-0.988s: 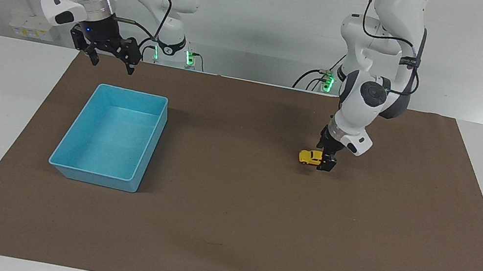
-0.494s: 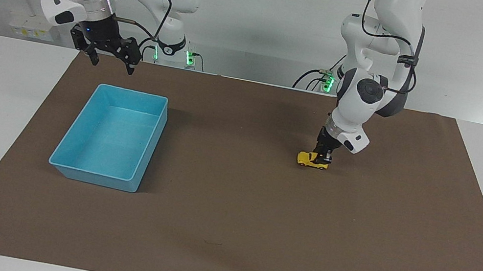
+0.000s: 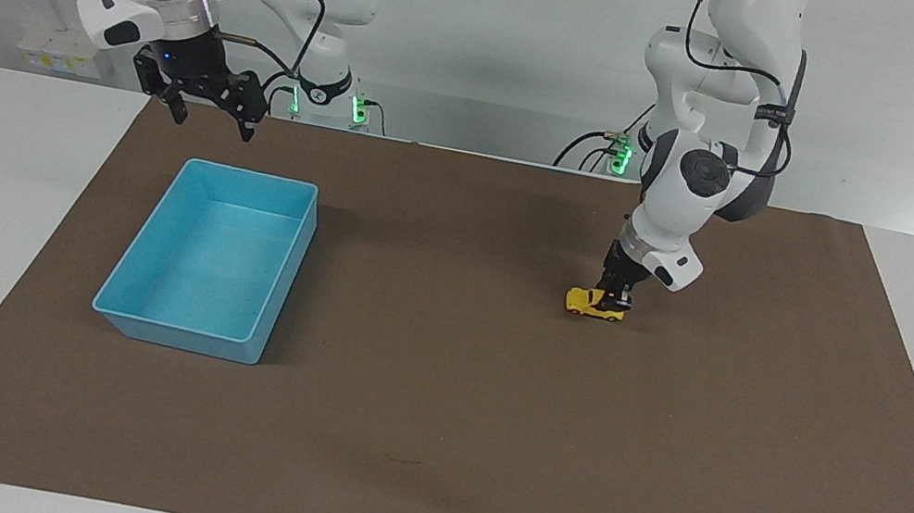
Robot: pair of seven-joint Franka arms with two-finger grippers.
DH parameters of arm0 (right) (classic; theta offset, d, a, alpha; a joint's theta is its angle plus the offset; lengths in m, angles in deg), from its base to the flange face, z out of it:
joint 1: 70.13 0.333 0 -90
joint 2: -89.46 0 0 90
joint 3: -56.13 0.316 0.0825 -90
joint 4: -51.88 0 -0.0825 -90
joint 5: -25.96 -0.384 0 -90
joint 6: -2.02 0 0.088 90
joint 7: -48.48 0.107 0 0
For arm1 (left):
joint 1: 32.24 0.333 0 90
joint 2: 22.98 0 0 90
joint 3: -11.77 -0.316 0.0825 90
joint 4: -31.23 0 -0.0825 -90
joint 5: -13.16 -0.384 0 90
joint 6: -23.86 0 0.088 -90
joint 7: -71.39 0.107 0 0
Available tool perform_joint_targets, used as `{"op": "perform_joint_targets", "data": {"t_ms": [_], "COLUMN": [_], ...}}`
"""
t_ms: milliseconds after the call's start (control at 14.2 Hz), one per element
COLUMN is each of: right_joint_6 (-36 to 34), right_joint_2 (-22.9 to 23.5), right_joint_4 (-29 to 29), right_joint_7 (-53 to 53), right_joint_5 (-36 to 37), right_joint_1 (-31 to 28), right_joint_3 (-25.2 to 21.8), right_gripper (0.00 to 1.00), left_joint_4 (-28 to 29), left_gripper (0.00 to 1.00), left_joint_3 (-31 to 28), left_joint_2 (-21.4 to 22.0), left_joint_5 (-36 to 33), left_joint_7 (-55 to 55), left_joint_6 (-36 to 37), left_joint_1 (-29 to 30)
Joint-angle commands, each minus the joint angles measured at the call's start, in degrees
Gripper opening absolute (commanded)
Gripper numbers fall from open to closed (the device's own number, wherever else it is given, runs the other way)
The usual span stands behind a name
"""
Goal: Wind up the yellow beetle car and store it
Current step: 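Press the car down with the left gripper and drag it back away from the box, then lift the left gripper off the car, letting it roll toward the box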
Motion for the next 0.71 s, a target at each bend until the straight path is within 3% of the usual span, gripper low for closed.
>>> {"op": "perform_joint_targets", "data": {"t_ms": [0, 564, 635], "right_joint_6": [0.54, 0.54, 0.54], "right_joint_2": [-1.17, -1.17, -1.17], "right_joint_4": [1.14, 1.14, 1.14], "right_joint_7": [-1.39, -1.39, -1.39], "right_joint_5": [-0.19, -0.19, -0.19], "right_joint_1": [-0.89, -0.89, -0.89], "right_joint_3": [0.54, 0.54, 0.54], "right_gripper": [1.0, 1.0, 1.0], "left_joint_4": [2.0, 1.83, 1.48], "left_gripper": [0.11, 0.17, 0.34], "left_joint_3": [0.02, -0.07, -0.07], "left_joint_2": [0.55, 0.37, 0.2], "left_joint_5": [0.49, 0.49, 0.49], "left_joint_7": [2.41, 4.87, 4.18], "left_joint_6": [-0.96, -0.79, -0.7], "left_joint_1": [2.94, 6.28, 6.37]}}
